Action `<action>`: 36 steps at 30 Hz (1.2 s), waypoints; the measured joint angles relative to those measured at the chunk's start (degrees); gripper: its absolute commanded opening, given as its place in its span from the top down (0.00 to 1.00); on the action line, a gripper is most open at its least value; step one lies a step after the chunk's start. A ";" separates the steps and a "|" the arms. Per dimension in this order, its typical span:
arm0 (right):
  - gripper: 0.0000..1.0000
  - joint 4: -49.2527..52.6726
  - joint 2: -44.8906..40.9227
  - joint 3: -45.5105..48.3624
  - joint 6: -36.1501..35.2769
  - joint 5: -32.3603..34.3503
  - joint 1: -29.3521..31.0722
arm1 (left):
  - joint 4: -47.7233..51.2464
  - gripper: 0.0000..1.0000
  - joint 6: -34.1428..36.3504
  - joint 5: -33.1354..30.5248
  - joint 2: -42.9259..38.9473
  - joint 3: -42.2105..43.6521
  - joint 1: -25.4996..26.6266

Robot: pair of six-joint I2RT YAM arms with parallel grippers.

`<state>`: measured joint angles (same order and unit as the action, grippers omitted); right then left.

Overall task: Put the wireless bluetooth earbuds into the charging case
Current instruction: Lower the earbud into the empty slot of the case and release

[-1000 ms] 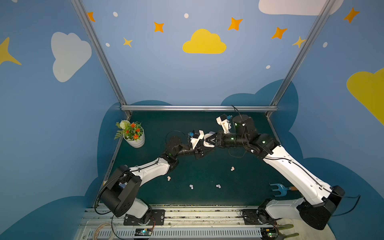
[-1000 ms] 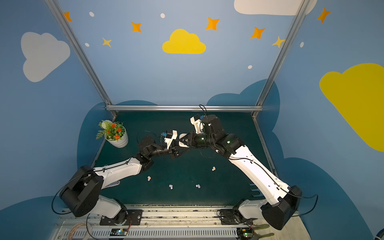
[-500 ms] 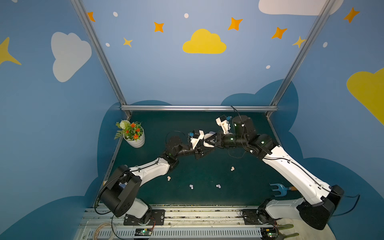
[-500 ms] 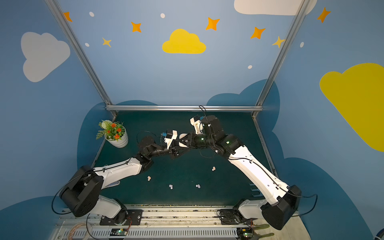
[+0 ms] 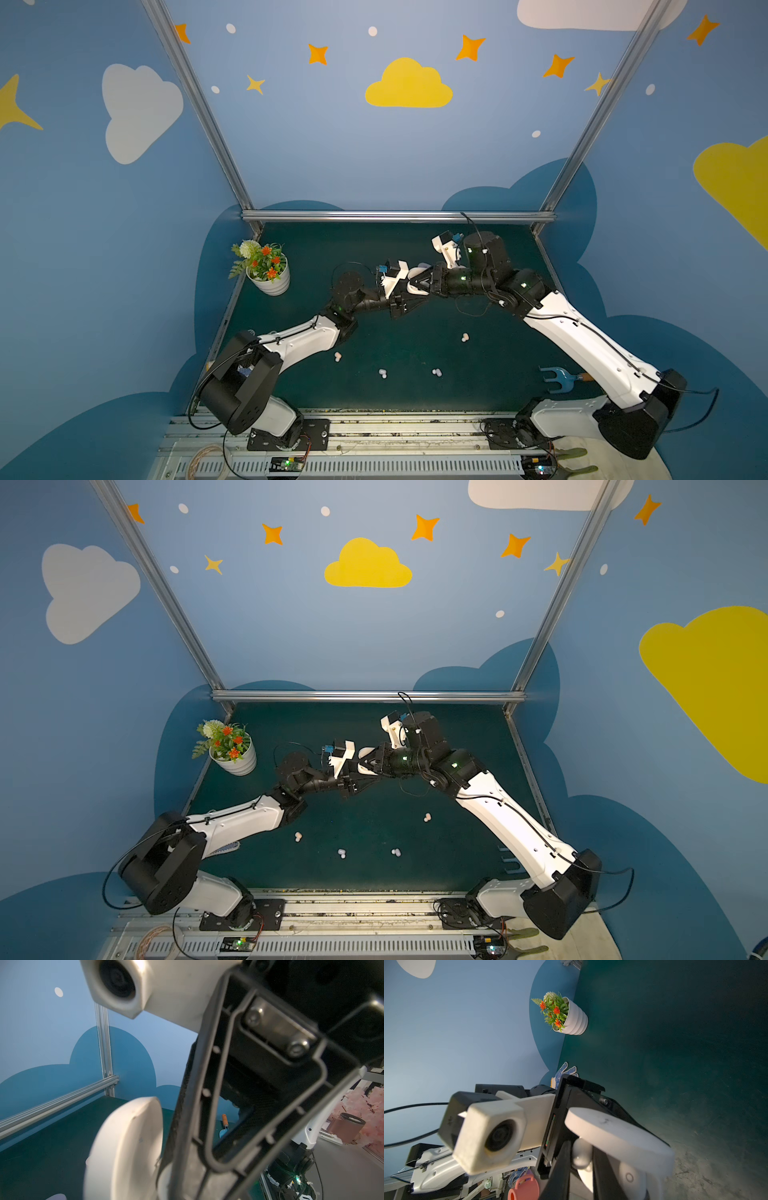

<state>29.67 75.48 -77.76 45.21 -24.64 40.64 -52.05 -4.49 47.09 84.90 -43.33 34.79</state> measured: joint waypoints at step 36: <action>0.63 15.63 0.42 -12.11 -6.51 3.52 -3.61 | 0.72 0.73 -0.24 0.04 0.00 0.02 0.13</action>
<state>45.30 75.90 -89.86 38.70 -21.12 37.04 -51.33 -4.73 47.13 84.90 -43.31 34.92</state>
